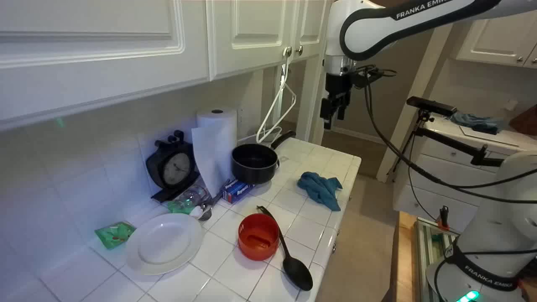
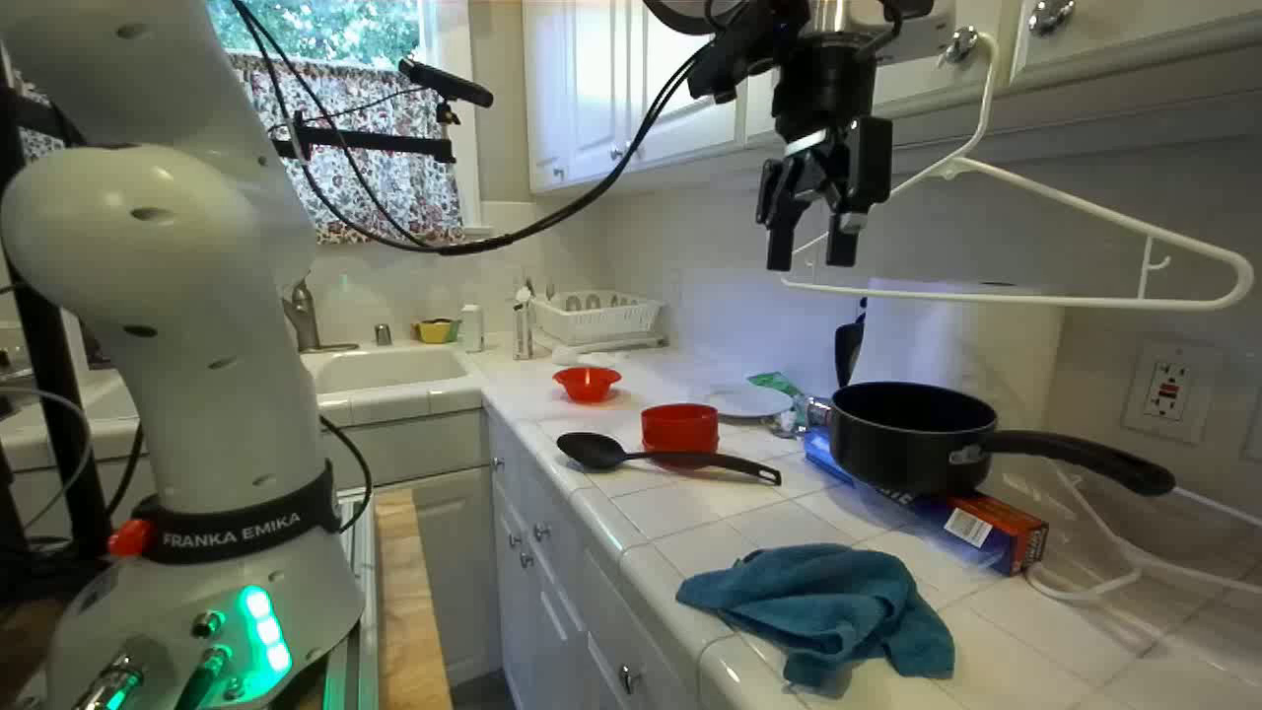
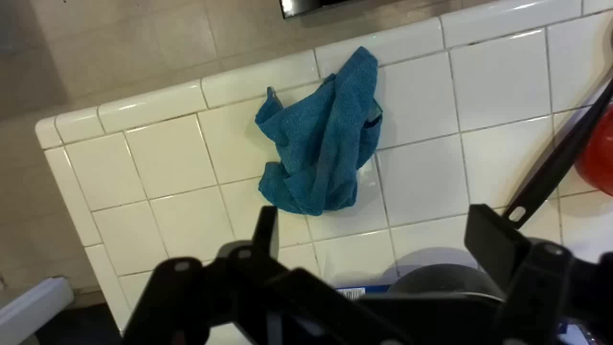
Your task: Hang the blue towel on the white hanger.
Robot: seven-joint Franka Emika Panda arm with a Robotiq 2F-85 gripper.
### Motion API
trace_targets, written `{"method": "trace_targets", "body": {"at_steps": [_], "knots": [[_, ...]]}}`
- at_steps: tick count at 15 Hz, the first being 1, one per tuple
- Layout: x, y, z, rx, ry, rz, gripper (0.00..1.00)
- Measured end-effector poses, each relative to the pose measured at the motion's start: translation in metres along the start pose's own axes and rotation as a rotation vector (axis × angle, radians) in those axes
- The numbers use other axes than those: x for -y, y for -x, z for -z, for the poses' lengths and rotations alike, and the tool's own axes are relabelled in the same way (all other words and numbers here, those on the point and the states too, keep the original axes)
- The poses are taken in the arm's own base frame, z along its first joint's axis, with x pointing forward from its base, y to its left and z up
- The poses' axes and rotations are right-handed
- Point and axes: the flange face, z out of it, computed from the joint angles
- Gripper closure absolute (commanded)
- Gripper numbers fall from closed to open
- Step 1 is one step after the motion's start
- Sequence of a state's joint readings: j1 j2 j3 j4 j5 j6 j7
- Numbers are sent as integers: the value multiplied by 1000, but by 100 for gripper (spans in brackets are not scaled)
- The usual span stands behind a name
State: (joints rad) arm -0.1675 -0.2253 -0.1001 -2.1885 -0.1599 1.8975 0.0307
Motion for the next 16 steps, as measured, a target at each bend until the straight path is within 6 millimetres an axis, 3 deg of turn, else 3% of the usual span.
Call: {"method": "trace_targets", "body": {"at_steps": [6, 12, 16], "knots": [[4, -1, -9, 23, -13, -1, 0], [45, 2, -72, 217, -27, 17, 0], [55, 10, -109, 235, 52, -46, 0]]}}
